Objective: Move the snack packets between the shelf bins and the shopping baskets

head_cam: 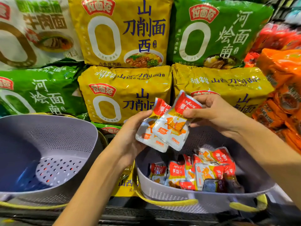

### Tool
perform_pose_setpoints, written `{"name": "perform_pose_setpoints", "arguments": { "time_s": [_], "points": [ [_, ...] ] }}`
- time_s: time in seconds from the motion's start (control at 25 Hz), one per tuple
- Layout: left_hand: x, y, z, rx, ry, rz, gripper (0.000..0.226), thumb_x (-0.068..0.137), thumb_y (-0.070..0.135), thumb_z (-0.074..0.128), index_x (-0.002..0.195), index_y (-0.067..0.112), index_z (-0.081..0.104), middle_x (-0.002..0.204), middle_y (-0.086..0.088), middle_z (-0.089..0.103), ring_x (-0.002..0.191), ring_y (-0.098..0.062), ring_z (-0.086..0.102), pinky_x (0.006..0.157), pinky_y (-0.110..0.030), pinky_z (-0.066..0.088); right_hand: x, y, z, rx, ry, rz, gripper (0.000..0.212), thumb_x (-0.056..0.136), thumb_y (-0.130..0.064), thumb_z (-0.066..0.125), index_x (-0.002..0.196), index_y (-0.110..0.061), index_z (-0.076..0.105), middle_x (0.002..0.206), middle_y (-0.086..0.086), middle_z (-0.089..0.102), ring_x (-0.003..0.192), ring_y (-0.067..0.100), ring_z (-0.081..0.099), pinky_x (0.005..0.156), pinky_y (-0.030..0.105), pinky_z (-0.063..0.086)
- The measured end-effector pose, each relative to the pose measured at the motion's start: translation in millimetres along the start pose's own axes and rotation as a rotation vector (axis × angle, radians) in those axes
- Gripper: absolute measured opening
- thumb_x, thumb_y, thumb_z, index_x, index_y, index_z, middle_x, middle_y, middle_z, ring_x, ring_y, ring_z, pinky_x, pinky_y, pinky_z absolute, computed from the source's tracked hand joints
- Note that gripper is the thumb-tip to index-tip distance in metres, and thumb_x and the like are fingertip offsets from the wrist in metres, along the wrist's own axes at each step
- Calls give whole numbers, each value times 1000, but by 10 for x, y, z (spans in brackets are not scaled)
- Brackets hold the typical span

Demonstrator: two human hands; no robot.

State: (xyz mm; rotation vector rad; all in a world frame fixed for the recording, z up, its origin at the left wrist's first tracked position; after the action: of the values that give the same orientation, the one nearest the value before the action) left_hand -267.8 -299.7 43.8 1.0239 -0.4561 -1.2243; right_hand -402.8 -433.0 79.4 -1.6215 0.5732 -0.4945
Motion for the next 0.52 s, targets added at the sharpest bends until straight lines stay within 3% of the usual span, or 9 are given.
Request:
{"name": "perform_pose_setpoints", "arguments": {
  "time_s": [0.12, 0.24, 0.36, 0.44, 0.52],
  "points": [
    [45, -39, 53, 86, 5, 39, 49, 62, 25, 65, 108, 9, 57, 84, -7, 70, 61, -14, 66, 51, -20, 52, 45, 52, 62, -114, 106, -65, 31, 46, -19, 79, 72, -15, 64, 57, -5, 68, 49, 5, 62, 45, 18, 51],
    [64, -101, 66, 158, 17, 148, 51, 64, 8, 69, 114, 7, 55, 87, -8, 72, 66, -15, 69, 59, -25, 56, 94, 78, 86, -313, 252, -184, 42, 34, -47, 84, 64, -23, 67, 60, -6, 66, 56, 9, 60, 53, 27, 52],
    [31, -101, -12, 163, 32, 217, 43, 72, 6, 66, 114, 5, 58, 90, -8, 72, 68, -14, 69, 61, -24, 56, 108, 80, 95, -242, 224, -202, 39, 48, -45, 77, 77, -21, 65, 62, -1, 65, 50, 10, 61, 45, 22, 47],
    [4, -65, -102, 157, 55, 242, 44, 68, 14, 65, 111, 5, 60, 87, -7, 73, 66, -13, 69, 57, -22, 54, 94, 147, 105, -171, 124, -90, 32, 63, -40, 69, 82, -15, 61, 62, 3, 64, 45, 12, 61, 41, 19, 43],
    [-18, -35, -186, 180, 80, 254, 34, 71, 15, 63, 104, 7, 62, 79, -3, 73, 62, -11, 68, 53, -20, 52, 138, 349, 135, -299, 1, 58, 20, 80, -32, 67, 76, -14, 58, 62, 2, 61, 46, 12, 57, 44, 19, 41]
  ]
}}
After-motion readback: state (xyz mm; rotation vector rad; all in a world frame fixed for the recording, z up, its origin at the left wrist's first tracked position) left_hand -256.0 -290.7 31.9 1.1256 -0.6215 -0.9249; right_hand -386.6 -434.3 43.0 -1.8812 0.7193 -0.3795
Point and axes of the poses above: each hand's wrist, its own x-axis towards the middle knuckle, its own z-axis out of the palm, y = z × x, the point moved 2 cm from there along x, towards the middle knuckle
